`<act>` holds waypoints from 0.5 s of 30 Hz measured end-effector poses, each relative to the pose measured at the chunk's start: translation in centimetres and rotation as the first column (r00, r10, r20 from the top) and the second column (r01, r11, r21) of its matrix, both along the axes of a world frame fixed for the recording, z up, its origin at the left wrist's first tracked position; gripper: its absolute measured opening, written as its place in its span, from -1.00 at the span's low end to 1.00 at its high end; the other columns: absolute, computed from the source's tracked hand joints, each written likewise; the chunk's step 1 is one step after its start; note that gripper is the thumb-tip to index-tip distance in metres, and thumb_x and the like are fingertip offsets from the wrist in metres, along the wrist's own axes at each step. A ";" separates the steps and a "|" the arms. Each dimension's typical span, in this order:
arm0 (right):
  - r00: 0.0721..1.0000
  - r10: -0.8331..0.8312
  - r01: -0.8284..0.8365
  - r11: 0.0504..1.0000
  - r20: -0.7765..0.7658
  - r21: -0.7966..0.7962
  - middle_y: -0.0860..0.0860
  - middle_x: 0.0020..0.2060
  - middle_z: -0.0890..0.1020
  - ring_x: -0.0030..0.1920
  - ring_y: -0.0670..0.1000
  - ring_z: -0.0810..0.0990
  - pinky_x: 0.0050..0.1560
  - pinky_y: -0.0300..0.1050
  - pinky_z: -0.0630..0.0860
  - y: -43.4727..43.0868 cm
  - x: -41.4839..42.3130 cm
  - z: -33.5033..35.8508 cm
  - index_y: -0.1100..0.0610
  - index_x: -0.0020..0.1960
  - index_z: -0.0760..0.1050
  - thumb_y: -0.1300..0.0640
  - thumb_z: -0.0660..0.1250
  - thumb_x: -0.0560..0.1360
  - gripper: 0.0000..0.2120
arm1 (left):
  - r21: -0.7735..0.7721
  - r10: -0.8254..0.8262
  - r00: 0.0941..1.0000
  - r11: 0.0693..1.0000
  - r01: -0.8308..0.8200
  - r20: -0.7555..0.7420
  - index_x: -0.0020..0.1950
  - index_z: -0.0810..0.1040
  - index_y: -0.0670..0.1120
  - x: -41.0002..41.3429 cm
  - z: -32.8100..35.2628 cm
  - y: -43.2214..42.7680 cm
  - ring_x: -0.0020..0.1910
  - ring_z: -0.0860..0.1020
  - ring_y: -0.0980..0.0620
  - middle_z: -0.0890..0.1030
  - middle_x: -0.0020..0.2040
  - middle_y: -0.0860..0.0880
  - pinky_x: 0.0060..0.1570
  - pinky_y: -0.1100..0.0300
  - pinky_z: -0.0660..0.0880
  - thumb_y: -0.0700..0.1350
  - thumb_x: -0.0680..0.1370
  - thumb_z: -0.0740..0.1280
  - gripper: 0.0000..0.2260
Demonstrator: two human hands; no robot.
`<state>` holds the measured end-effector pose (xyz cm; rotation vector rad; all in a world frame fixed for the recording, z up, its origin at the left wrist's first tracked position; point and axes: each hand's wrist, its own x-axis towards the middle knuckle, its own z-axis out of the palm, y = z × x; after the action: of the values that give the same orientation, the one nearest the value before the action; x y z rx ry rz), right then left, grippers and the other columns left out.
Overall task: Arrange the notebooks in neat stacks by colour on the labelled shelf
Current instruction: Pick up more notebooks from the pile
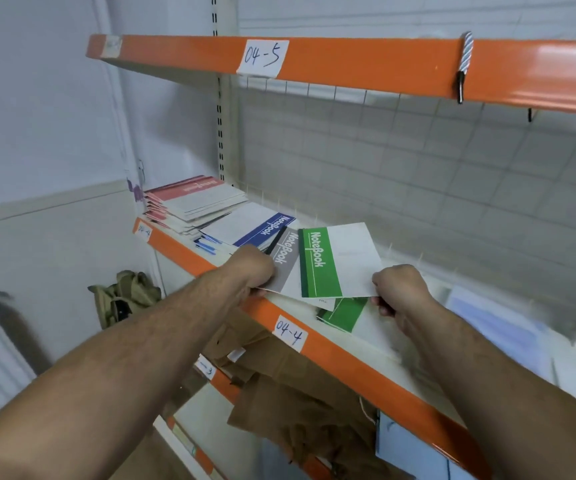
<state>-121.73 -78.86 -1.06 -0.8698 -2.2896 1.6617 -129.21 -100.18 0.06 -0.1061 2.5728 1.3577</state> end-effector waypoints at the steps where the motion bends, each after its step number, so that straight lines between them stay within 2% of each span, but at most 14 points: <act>1: 1.000 -0.014 0.014 1.000 -0.005 0.000 0.12 -0.53 0.43 -0.55 0.03 0.29 -0.53 -0.25 0.17 0.3 -0.4 -0.2 0.26 -0.25 0.39 0.35 0.13 0.50 -0.83 | -0.048 -0.033 0.999 0.998 0.032 -0.016 -0.02 0.51 -0.26 -0.6 0.0 0.3 -0.25 0.52 -0.13 0.52 -0.17 -0.20 -0.32 0.15 0.49 -0.29 0.57 0.22 -0.91; 3: 0.999 -0.041 0.041 0.999 -0.014 0.005 0.11 -0.55 0.43 -0.53 0.04 0.30 -0.52 -0.23 0.16 0.6 -1.3 -0.3 0.26 -0.26 0.39 0.37 0.11 0.48 -0.83 | -0.099 -0.078 0.997 0.992 0.075 -0.026 -0.13 0.47 -0.25 -1.8 0.1 0.7 -0.35 0.48 -0.06 0.49 -0.25 -0.18 -0.55 0.27 0.38 -0.33 0.58 0.18 -0.88; 4: 0.998 -0.057 0.058 0.998 -0.014 0.006 0.11 -0.58 0.43 -0.52 0.05 0.30 -0.51 -0.22 0.16 0.6 -1.7 -0.4 0.26 -0.26 0.38 0.37 0.11 0.47 -0.84 | -0.105 -0.093 0.995 0.991 0.089 -0.032 -0.14 0.46 -0.25 -2.5 0.0 0.8 -0.39 0.47 -0.04 0.48 -0.29 -0.17 -0.58 0.27 0.36 -0.35 0.57 0.17 -0.87; 6: 0.995 -0.097 0.097 0.995 -0.007 0.005 0.10 -0.61 0.42 -0.50 0.06 0.31 -0.51 -0.21 0.15 0.5 -2.4 -0.6 0.25 -0.28 0.37 0.37 0.11 0.46 -0.83 | -0.152 -0.119 0.991 0.982 0.108 -0.063 0.02 0.50 -0.24 -3.9 -0.3 0.9 -0.29 0.52 -0.04 0.53 -0.20 -0.14 -0.42 0.21 0.44 -0.32 0.57 0.21 -0.90; 9: 0.988 -0.153 0.153 0.988 0.006 0.017 0.08 -0.65 0.40 -0.52 0.05 0.30 -0.49 -0.21 0.15 -0.2 -3.2 -0.8 0.24 -0.33 0.35 0.37 0.11 0.45 -0.81 | -0.296 -0.224 0.966 0.938 0.179 -0.128 0.21 0.49 -0.23 -6.0 -0.6 0.5 0.03 0.58 -0.10 0.59 0.09 -0.15 -0.12 0.14 0.51 -0.22 0.57 0.30 -0.78; 13: 0.970 -0.243 0.243 0.970 0.007 0.020 0.07 -0.66 0.38 -0.55 0.04 0.31 -0.49 -0.21 0.16 -1.4 -4.0 -1.1 0.24 -0.34 0.35 0.40 0.12 0.44 -0.79 | -0.458 -0.402 0.882 0.850 0.260 -0.245 0.17 0.45 -0.16 -8.0 -1.1 -0.3 -0.05 0.49 -0.07 0.58 0.11 -0.13 -0.13 0.12 0.47 -0.18 0.52 0.36 -0.75; 15: 0.958 -0.286 0.286 0.958 -0.008 0.006 0.08 -0.60 0.39 -0.56 0.03 0.32 -0.52 -0.23 0.16 -2.1 -4.1 -1.2 0.23 -0.32 0.34 0.40 0.14 0.45 -0.80 | -0.550 -0.501 0.818 0.783 0.291 -0.281 0.18 0.49 -0.14 -8.8 -1.5 -0.5 0.03 0.54 -0.11 0.59 0.13 -0.15 -0.04 0.06 0.55 -0.17 0.51 0.36 -0.75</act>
<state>-125.85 -80.96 -2.29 -1.1300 -2.0457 1.5263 -137.97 -100.72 -1.42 0.7011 2.9810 0.5934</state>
